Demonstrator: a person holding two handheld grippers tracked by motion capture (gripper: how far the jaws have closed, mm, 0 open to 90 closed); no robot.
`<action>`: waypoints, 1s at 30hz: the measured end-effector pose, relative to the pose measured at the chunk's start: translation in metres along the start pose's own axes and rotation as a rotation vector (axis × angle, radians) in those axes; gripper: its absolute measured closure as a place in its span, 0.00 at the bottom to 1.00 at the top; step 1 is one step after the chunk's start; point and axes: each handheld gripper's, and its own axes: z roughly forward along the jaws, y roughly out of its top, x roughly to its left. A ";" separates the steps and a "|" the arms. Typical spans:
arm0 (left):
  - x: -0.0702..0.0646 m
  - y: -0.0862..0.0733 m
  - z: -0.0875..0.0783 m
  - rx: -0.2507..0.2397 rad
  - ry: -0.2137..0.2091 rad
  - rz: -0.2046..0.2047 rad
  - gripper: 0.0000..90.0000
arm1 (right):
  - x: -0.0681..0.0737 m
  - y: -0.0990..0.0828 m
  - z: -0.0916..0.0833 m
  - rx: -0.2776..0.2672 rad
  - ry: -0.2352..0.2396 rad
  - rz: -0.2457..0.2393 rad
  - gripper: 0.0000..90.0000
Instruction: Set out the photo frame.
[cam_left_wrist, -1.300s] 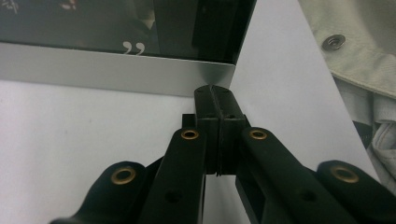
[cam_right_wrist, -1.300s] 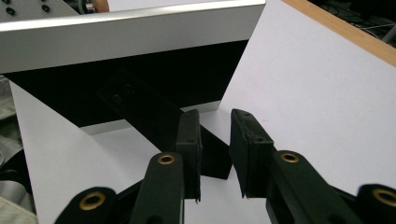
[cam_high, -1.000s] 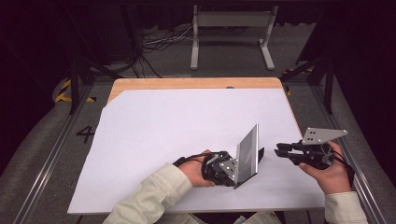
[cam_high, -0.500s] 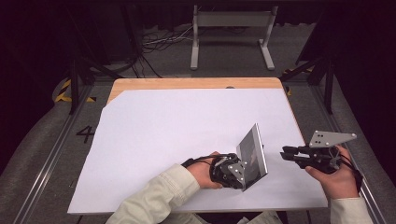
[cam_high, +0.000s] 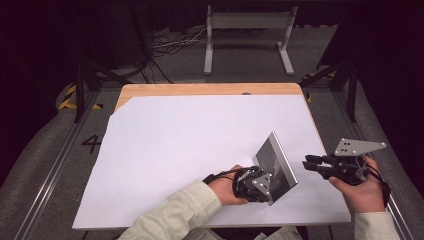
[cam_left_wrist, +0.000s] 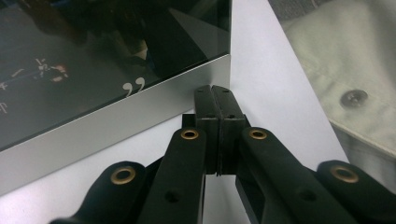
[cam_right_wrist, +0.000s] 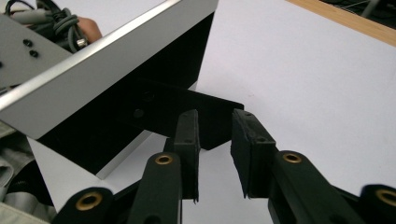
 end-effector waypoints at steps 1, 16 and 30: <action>-0.001 0.001 0.001 0.002 0.006 -0.004 1.00 | -0.001 0.000 -0.001 -0.001 -0.006 0.008 0.80; 0.003 -0.012 -0.018 -0.036 0.004 -0.049 1.00 | 0.000 0.004 -0.004 0.003 -0.001 0.045 0.78; 0.003 -0.039 -0.045 -0.037 0.010 -0.119 1.00 | 0.007 0.016 -0.006 0.010 0.036 0.075 0.76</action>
